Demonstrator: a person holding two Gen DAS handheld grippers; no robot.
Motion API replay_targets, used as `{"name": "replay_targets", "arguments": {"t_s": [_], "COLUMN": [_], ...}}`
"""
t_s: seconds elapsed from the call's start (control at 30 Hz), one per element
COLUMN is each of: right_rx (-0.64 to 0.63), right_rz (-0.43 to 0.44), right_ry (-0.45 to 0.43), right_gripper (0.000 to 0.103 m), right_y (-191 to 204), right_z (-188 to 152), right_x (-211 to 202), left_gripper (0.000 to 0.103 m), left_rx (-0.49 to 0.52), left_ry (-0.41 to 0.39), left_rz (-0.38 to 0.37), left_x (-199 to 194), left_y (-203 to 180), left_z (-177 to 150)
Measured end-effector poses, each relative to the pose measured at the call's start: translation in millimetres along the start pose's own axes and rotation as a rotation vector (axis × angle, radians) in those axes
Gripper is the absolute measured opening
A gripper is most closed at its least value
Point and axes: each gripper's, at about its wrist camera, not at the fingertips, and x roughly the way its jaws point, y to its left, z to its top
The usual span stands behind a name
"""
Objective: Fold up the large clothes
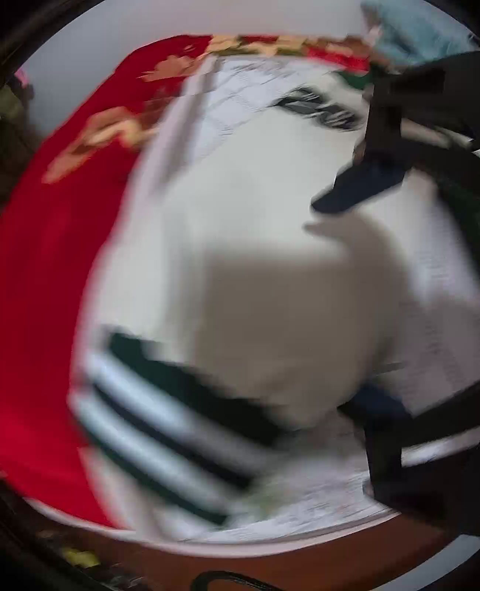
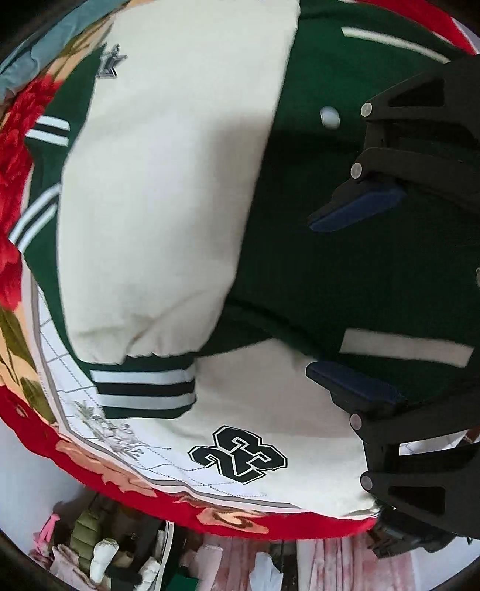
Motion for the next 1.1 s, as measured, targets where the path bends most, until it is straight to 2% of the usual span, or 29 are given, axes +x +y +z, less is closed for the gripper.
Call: {"name": "replay_targets", "arguments": {"t_s": [0.07,0.1,0.13,0.2,0.33,0.43,0.5,0.57,0.63,0.7,0.73,0.83,0.9,0.93,0.97,1.0,1.07,1.1], "right_rx": [0.011,0.012,0.009,-0.011,-0.066,-0.060,-0.047,-0.015,0.022,0.052,0.049,0.013,0.035,0.048,0.057,0.068,0.097,0.109], "right_rz": [0.002,-0.002,-0.005,-0.018,-0.056,-0.038,-0.019,0.000,0.025,0.055,0.062,0.108,0.148,0.140,0.104,0.049,-0.084,-0.126], "right_ry": [0.003,0.005,0.004,-0.002,-0.064,-0.111,-0.172,-0.198,-0.145,-0.011,0.027,0.033,0.004,-0.014,-0.036,-0.061,-0.127,-0.143], "right_gripper": [0.074,0.074,0.074,0.074,0.074,0.072,0.055,0.053,0.053,0.054,0.054,0.056,0.056,0.058,0.067,0.082,0.098,0.100], "right_y": [6,10,13,18,33,45,52,55,55,59,59,61,48,41,31,21,-10,-24], "right_z": [-2,-3,-3,-3,9,29,50,72,93,107,110,114,109,106,102,99,92,89], "right_x": [5,6,7,3,-16,-22,-26,-17,11,56,67,54,27,14,0,-12,-37,-44], "left_gripper": [0.040,0.018,0.010,0.006,0.003,0.002,0.002,0.002,0.002,0.002,0.002,0.001,0.001,0.001,0.001,0.001,0.001,0.001], "left_rx": [0.038,0.057,0.068,0.076,0.137,0.209,0.274,0.319,0.382,0.445,0.485,0.583,0.658,0.690,0.737,0.772,0.858,0.911], "left_ry": [-0.088,-0.118,-0.138,-0.164,-0.250,-0.315,-0.359,-0.387,-0.428,-0.469,-0.495,-0.546,-0.582,-0.598,-0.619,-0.631,-0.661,-0.665], "left_rz": [0.044,0.060,0.061,0.041,-0.003,-0.032,-0.050,-0.059,-0.067,-0.068,-0.062,-0.082,-0.107,-0.121,-0.140,-0.155,-0.180,-0.199], "left_x": [3,4,7,10,-5,-23,-38,-51,-65,-77,-84,-104,-121,-129,-138,-145,-156,-158], "left_y": [-10,-14,-20,-27,-63,-96,-122,-137,-155,-174,-185,-214,-237,-248,-265,-275,-301,-316], "left_z": [17,24,34,56,94,110,115,115,113,105,99,79,57,45,26,12,-26,-49]}}
